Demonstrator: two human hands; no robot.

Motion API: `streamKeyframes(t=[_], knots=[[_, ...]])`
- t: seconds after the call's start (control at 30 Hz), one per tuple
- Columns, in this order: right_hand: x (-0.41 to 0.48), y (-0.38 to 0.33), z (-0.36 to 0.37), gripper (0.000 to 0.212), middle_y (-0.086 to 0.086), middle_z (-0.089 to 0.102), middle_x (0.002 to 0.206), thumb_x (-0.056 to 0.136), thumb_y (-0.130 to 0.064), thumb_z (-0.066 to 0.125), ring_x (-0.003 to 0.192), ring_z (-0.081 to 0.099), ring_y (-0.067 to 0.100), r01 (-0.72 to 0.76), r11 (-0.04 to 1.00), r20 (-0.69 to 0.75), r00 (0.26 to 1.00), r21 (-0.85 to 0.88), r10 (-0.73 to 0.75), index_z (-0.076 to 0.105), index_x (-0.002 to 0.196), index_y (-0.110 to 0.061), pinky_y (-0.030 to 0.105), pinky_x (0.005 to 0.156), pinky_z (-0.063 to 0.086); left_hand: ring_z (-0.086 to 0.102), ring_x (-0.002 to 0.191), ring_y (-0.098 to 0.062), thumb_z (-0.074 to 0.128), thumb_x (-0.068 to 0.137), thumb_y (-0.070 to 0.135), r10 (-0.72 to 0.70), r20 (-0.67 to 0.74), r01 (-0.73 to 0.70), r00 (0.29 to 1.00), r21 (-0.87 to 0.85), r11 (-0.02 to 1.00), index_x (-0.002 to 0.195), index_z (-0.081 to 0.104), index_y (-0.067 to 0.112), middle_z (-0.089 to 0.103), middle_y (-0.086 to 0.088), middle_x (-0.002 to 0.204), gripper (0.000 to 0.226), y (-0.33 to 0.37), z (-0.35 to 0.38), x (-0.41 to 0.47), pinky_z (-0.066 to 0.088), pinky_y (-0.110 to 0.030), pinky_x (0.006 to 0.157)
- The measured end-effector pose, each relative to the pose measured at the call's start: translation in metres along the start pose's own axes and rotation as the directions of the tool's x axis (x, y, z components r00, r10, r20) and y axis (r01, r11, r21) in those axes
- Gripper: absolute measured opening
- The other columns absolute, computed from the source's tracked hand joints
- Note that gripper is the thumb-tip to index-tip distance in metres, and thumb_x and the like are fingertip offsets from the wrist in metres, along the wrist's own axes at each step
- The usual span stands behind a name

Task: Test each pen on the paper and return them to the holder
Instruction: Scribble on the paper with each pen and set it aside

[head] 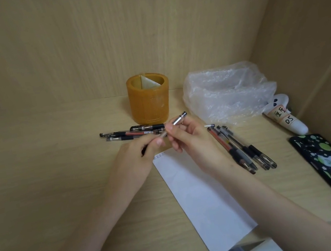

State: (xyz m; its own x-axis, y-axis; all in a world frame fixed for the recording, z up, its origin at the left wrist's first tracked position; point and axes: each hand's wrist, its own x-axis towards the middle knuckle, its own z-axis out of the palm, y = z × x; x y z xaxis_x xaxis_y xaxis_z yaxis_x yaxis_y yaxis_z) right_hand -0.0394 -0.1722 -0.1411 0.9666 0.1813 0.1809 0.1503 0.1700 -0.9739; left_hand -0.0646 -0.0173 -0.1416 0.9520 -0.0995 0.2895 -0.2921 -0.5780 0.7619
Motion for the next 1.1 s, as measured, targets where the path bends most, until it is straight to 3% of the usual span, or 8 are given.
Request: streamKeyframes(t=[0.13,0.27,0.53,0.73,0.83,0.97,1.03,1.1], knots=[[-0.001,0.003,-0.002,0.008,0.002,0.055,0.060,0.094,-0.007,0.056,0.047,0.048,0.010,0.011,1.000,0.000,1.000,-0.003,-0.011,0.055,0.096,0.001,0.020,0.048,0.037,0.043,0.049,-0.003,0.050,0.093,0.029,-0.012,0.018,0.012,1.000,-0.014,1.000,0.082,0.067,0.027,0.050,0.016,0.049,0.020,0.000,0.002,-0.001,0.030,-0.017,0.048],[-0.002,0.007,-0.004,0.010,0.001,0.056,0.060,0.093,-0.007,0.056,0.048,0.048,0.010,0.002,1.000,-0.002,1.000,0.025,-0.002,0.054,0.098,0.001,0.020,0.049,0.038,0.042,0.049,-0.005,0.050,0.093,0.029,-0.013,0.022,0.014,1.000,-0.041,0.999,0.082,0.068,0.029,0.046,0.008,0.049,0.021,0.002,0.004,-0.001,0.032,-0.018,0.050],[0.000,-0.001,-0.009,0.004,0.005,0.052,0.065,0.095,-0.005,0.052,0.051,0.047,0.010,0.015,0.999,0.010,1.000,-0.047,-0.014,0.053,0.091,-0.004,0.018,0.050,0.038,0.055,0.066,-0.019,0.036,0.098,0.029,-0.025,0.166,0.015,0.986,0.062,0.998,0.091,0.059,0.019,0.054,0.002,0.067,0.025,0.000,0.006,-0.001,0.043,-0.036,0.064],[-0.001,0.000,-0.010,0.007,0.003,0.054,0.064,0.095,-0.005,0.052,0.051,0.048,0.011,0.006,1.000,0.007,1.000,0.001,-0.006,0.054,0.088,-0.008,0.019,0.051,0.039,0.046,0.051,-0.016,0.040,0.094,0.037,0.018,0.114,-0.028,0.993,0.080,0.996,0.080,0.054,0.030,0.049,0.002,0.055,0.021,-0.003,0.003,-0.004,0.036,-0.036,0.053],[0.000,-0.005,-0.009,0.010,0.002,0.054,0.061,0.095,-0.006,0.052,0.049,0.046,0.013,-0.011,1.000,-0.015,1.000,-0.006,0.011,0.054,0.085,-0.007,0.021,0.049,0.038,0.051,0.056,-0.008,0.038,0.096,0.036,0.023,0.179,-0.020,0.984,-0.018,1.000,0.088,0.055,0.030,0.057,0.003,0.065,0.019,0.002,0.004,-0.005,0.037,-0.028,0.057],[0.006,-0.011,-0.016,0.016,0.002,0.052,0.055,0.096,-0.011,0.049,0.041,0.044,0.016,-0.074,0.990,-0.194,0.976,0.118,0.096,0.048,0.080,-0.011,0.023,0.041,0.033,0.054,0.087,0.001,0.039,0.097,0.018,-0.060,0.217,0.083,0.974,-0.102,0.991,0.130,0.040,0.027,0.060,0.014,0.096,0.034,-0.003,0.003,-0.002,0.042,-0.024,0.085],[0.010,-0.013,-0.023,0.021,0.001,0.049,0.051,0.096,-0.014,0.047,0.037,0.043,0.017,-0.103,0.974,-0.269,0.950,0.200,0.156,0.042,0.077,-0.012,0.021,0.039,0.032,0.056,0.093,-0.007,0.036,0.096,0.002,-0.059,0.196,0.079,0.979,-0.098,0.992,0.134,0.039,0.018,0.058,0.011,0.099,0.041,-0.011,0.000,0.000,0.042,-0.027,0.093],[0.011,-0.014,-0.028,0.022,-0.001,0.044,0.047,0.095,-0.014,0.048,0.036,0.040,0.015,-0.132,0.951,-0.293,0.932,0.279,0.215,0.039,0.075,-0.013,0.021,0.038,0.031,0.061,0.087,-0.007,0.034,0.097,0.003,-0.073,0.144,0.093,0.987,-0.135,0.987,0.129,0.042,0.021,0.061,0.007,0.097,0.038,-0.015,-0.004,-0.001,0.047,-0.026,0.089]])
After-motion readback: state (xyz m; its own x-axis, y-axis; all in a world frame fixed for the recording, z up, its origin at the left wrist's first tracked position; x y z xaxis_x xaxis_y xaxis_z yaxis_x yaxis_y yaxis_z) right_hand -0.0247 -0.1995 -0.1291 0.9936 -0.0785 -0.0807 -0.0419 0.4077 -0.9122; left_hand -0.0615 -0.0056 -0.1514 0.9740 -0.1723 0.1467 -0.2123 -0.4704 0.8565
